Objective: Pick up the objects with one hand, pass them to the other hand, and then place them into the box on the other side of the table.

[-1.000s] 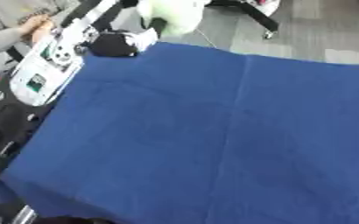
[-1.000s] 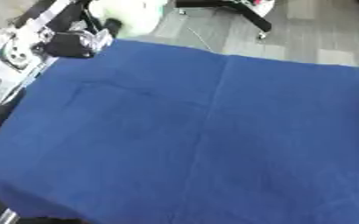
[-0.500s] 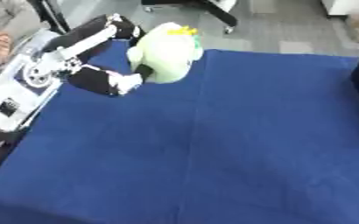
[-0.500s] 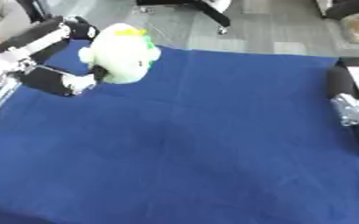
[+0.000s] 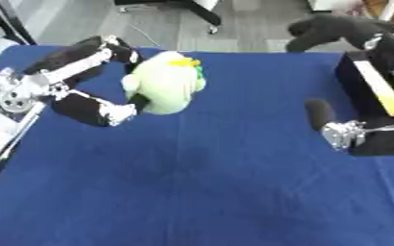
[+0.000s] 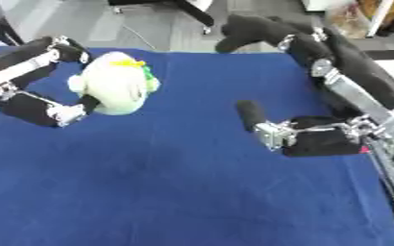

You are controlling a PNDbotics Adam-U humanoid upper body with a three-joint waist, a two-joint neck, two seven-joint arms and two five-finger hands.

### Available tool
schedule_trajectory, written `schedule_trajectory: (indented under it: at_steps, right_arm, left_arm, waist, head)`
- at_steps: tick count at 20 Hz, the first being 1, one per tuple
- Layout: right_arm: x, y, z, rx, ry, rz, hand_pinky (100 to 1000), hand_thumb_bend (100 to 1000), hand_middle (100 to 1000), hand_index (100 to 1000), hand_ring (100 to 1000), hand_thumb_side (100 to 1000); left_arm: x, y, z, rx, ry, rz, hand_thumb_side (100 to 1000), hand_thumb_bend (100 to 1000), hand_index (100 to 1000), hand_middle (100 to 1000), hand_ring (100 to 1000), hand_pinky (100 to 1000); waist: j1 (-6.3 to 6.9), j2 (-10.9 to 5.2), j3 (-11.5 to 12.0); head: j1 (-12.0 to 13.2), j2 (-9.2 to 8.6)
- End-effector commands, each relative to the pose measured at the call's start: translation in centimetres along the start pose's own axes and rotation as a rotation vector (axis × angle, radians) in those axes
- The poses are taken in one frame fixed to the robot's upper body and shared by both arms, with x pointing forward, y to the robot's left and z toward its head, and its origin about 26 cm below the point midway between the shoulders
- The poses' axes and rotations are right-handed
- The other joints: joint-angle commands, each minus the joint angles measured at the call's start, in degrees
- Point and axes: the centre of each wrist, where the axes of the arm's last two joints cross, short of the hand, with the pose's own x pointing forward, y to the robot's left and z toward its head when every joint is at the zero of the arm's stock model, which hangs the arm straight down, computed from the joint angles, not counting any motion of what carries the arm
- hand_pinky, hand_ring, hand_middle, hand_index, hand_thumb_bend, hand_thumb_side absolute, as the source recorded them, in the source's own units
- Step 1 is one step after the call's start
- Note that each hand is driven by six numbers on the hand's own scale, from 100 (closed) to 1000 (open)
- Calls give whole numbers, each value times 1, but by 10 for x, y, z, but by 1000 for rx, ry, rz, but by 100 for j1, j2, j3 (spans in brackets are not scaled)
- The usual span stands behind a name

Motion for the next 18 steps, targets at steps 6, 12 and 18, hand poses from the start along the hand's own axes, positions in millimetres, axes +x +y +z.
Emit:
schedule_trajectory:
  at_steps: [6, 12, 18]
  right_arm:
    - [-8, 20, -22, 121, -95, -91, 915, 100, 743, 1000, 906, 154]
    - [-13, 28, -27, 168, -110, -107, 913, 100, 743, 1000, 921, 146]
    - [-6, 21, -31, 194, -138, 25, 856, 100, 820, 948, 901, 100]
  left_arm:
    - [11, -2, -30, -83, -91, -20, 421, 100, 487, 316, 424, 678]
    - [17, -6, -47, -112, -136, -18, 425, 100, 488, 317, 424, 678]
    - [20, -11, -53, -157, -151, -11, 435, 100, 490, 320, 426, 678]
  waist:
    - [8, -117, 29]
    - [11, -105, 36]
    - [22, -94, 19]
  head:
    - [-63, 11]
    - [2, 28]
    - [49, 62]
